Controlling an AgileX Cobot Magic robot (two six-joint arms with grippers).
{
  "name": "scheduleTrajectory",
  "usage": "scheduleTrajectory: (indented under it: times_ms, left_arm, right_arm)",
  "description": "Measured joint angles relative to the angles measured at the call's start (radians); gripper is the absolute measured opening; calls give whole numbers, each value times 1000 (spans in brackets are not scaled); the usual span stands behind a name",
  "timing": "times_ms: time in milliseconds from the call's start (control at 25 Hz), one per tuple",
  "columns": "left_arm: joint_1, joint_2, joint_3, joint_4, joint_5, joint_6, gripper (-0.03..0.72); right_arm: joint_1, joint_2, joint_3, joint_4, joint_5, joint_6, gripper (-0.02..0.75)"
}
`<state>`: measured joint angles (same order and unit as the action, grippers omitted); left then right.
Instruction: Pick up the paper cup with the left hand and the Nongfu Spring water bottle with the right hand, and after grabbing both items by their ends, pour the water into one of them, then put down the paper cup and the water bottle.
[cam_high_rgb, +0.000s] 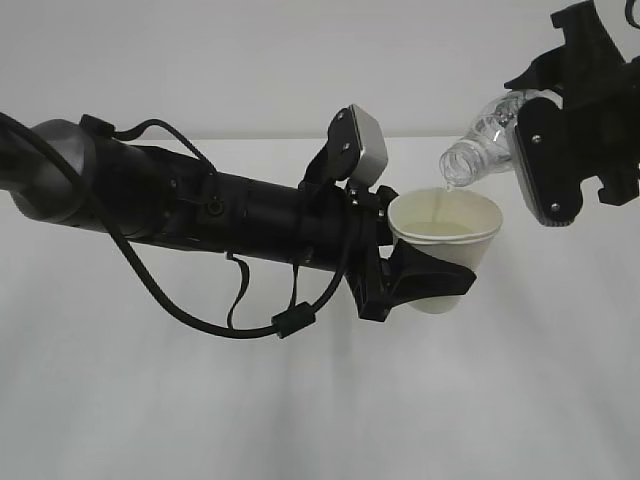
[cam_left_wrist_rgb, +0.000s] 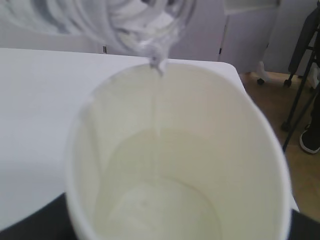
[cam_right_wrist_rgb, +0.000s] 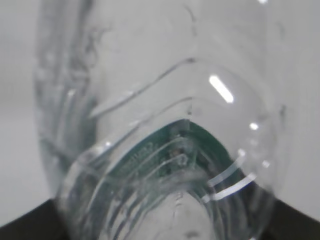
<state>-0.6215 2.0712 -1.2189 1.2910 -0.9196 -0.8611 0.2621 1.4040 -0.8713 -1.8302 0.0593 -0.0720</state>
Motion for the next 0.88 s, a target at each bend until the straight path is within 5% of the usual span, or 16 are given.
scheduleTrajectory:
  times_ms: [880]
  left_arm:
    - [0,0,0,0,7,0,438]
  right_arm:
    - [1,0,0,0,10,0,447]
